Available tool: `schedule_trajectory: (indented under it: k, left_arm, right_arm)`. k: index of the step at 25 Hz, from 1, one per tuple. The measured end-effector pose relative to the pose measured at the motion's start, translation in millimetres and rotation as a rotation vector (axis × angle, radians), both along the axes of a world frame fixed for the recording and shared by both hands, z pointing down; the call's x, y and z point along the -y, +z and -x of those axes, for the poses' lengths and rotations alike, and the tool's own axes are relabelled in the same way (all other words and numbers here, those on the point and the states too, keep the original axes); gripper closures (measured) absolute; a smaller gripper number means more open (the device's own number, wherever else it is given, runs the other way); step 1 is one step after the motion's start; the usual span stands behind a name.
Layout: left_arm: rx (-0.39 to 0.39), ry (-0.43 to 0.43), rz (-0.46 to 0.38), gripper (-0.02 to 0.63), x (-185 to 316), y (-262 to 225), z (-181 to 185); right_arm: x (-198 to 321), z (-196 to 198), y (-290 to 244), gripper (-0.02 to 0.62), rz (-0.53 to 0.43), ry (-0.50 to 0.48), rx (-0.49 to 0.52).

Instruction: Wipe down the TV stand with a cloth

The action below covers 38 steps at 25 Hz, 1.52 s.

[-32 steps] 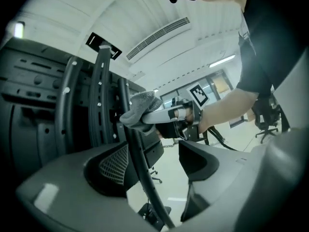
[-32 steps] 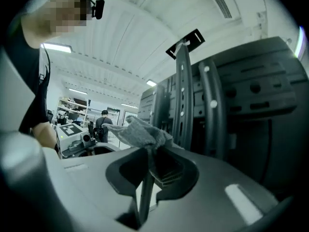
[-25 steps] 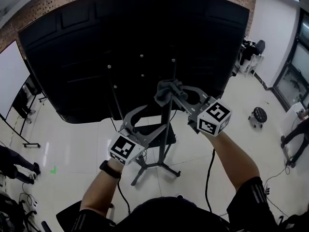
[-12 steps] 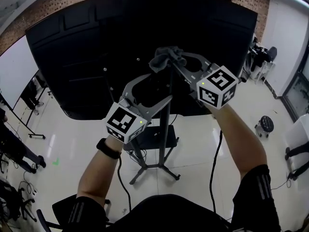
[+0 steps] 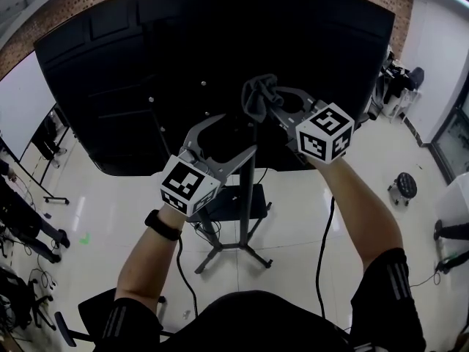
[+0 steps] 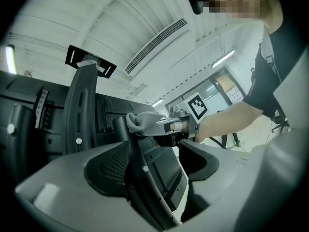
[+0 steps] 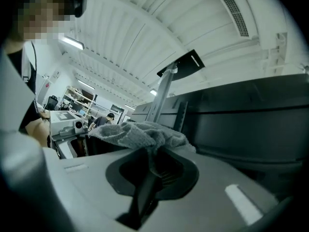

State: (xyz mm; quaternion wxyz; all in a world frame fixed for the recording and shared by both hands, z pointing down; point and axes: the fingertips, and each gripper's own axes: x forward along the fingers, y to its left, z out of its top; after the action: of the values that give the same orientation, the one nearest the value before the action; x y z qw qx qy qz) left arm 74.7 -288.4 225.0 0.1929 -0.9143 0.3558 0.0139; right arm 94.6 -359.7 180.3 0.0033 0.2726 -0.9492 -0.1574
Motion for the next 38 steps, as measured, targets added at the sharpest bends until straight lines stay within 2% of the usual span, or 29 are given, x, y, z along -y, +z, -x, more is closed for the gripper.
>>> schedule_trajectory:
  k: [6, 12, 17, 21, 25, 29, 35, 38]
  left_arm:
    - [-0.009, -0.009, 0.062, 0.256, 11.8, 27.6, 2.1]
    - [-0.022, -0.022, 0.106, 0.256, 8.8, 58.5, 2.0]
    - [-0.019, -0.025, 0.154, 0.256, 3.9, 86.2, -0.6]
    - [-0.019, -0.028, 0.175, 0.256, 3.4, 102.8, -0.1]
    - [-0.007, -0.034, 0.208, 0.256, 3.9, 122.8, 1.8]
    - [0.017, -0.049, 0.227, 0.256, 2.0, 152.5, 6.9]
    - [0.038, -0.051, 0.315, 0.256, 0.2, 204.6, 11.7]
    - [0.032, -0.058, 0.32, 0.256, 4.8, 224.7, 14.2]
  right_arm:
    - [11.6, 1.0, 36.3, 0.561, 0.044, -0.01, -0.045]
    - [-4.0, 7.0, 74.4, 0.561, 0.027, -0.005, -0.104]
    - [-8.1, 9.2, 99.5, 0.56, 0.055, 0.001, -0.095]
    - [-10.2, 13.9, 134.9, 0.56, 0.068, 0.008, -0.174]
    - [-13.8, 22.4, 163.0, 0.56, 0.079, 0.003, -0.206]
    - [-17.9, 24.5, 192.5, 0.56, 0.108, 0.002, -0.212]
    - [-19.6, 29.1, 232.4, 0.561, 0.155, -0.005, -0.233]
    - [-20.4, 29.7, 255.3, 0.561, 0.173, -0.01, -0.252]
